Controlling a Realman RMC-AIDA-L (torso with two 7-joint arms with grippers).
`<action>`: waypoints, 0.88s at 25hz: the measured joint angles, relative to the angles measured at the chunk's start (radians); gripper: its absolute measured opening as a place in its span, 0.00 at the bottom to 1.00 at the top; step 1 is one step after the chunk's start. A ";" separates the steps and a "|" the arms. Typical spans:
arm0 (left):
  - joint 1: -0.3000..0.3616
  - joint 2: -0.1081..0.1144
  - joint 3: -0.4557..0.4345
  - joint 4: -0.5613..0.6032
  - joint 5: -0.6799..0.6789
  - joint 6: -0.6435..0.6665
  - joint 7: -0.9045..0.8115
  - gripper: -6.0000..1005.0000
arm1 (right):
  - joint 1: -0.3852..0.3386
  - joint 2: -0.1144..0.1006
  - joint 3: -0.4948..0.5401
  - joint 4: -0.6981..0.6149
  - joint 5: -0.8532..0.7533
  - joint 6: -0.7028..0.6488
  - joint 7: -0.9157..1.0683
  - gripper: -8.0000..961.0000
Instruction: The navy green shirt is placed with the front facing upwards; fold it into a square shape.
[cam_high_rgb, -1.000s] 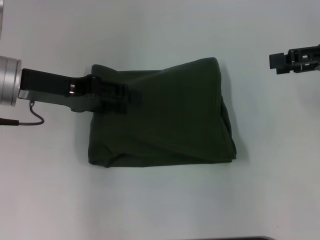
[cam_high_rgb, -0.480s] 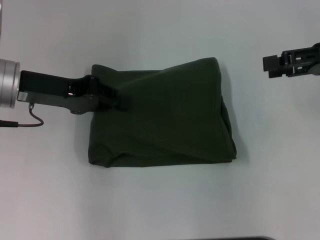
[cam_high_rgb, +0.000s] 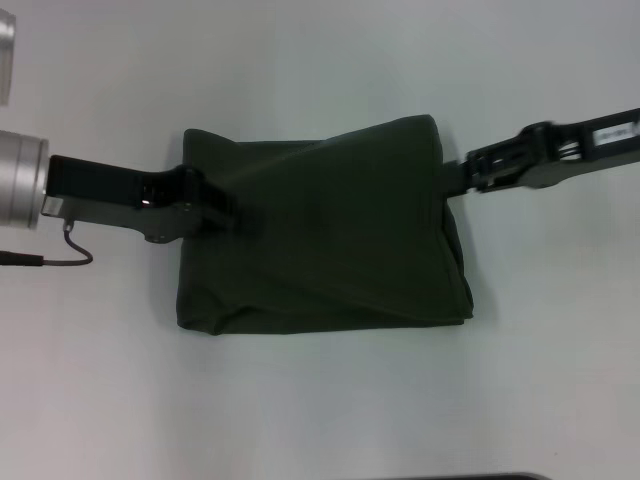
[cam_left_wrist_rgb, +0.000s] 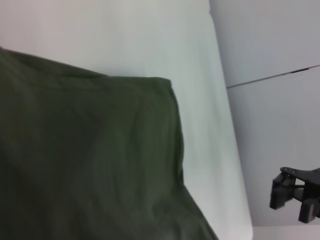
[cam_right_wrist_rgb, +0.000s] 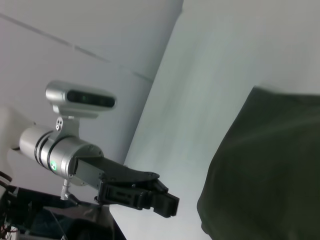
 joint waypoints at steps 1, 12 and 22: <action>-0.001 -0.002 0.004 0.004 0.005 -0.009 -0.002 0.04 | 0.015 0.009 -0.023 0.030 0.000 0.032 0.000 0.46; -0.034 -0.022 0.115 0.087 0.033 -0.155 -0.034 0.05 | 0.078 0.095 -0.184 0.168 -0.010 0.224 0.019 0.13; -0.038 -0.018 0.127 0.110 0.085 -0.188 -0.050 0.05 | 0.063 0.089 -0.226 0.170 -0.093 0.266 0.065 0.01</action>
